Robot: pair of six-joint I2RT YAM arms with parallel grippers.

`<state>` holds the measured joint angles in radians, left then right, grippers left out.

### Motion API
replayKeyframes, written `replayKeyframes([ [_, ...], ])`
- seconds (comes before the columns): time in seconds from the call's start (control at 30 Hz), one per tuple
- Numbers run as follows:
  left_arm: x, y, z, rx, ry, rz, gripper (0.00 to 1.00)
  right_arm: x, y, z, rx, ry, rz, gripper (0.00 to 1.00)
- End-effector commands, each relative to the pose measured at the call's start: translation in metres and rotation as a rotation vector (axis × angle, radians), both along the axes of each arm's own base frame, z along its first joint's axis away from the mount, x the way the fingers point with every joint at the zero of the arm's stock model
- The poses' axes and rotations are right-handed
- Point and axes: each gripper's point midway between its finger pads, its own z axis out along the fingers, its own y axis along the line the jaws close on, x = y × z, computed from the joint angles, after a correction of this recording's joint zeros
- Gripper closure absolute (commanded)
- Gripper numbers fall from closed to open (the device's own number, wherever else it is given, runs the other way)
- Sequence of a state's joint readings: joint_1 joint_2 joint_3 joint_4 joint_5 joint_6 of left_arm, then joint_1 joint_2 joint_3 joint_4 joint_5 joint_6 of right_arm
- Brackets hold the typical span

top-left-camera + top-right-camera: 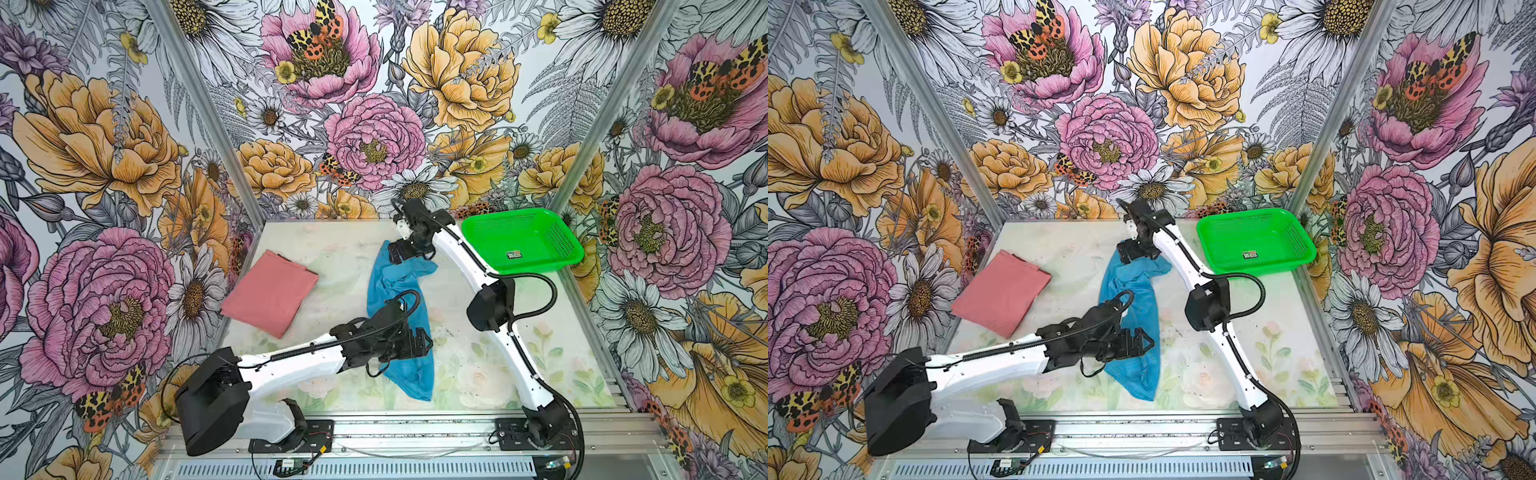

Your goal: Fold and stack the t-shirts

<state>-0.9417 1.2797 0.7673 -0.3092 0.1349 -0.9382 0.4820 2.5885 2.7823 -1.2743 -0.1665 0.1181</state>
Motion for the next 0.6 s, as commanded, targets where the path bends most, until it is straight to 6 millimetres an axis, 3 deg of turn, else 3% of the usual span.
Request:
replayKeyframes([
  [0.0, 0.011, 0.02, 0.018, 0.001, -0.021, 0.009, 0.01, 0.008, -0.031, 0.08, 0.072, -0.133, -0.057, 0.01],
  [0.13, 0.043, 0.049, 0.021, 0.034, -0.041, 0.057, 0.01, -0.018, -0.058, 0.091, 0.022, -0.095, -0.123, 0.01],
  [0.2, 0.064, 0.06, 0.019, 0.064, -0.051, 0.08, 0.01, -0.039, -0.065, 0.084, -0.006, -0.05, -0.148, 0.01],
  [0.37, 0.124, 0.071, 0.004, 0.222, -0.105, 0.11, 0.01, -0.115, -0.069, 0.074, 0.002, -0.052, -0.174, 0.01],
  [0.57, 0.181, 0.063, -0.021, 0.36, -0.115, 0.102, 0.02, -0.204, -0.066, 0.05, 0.049, -0.036, -0.178, 0.01],
])
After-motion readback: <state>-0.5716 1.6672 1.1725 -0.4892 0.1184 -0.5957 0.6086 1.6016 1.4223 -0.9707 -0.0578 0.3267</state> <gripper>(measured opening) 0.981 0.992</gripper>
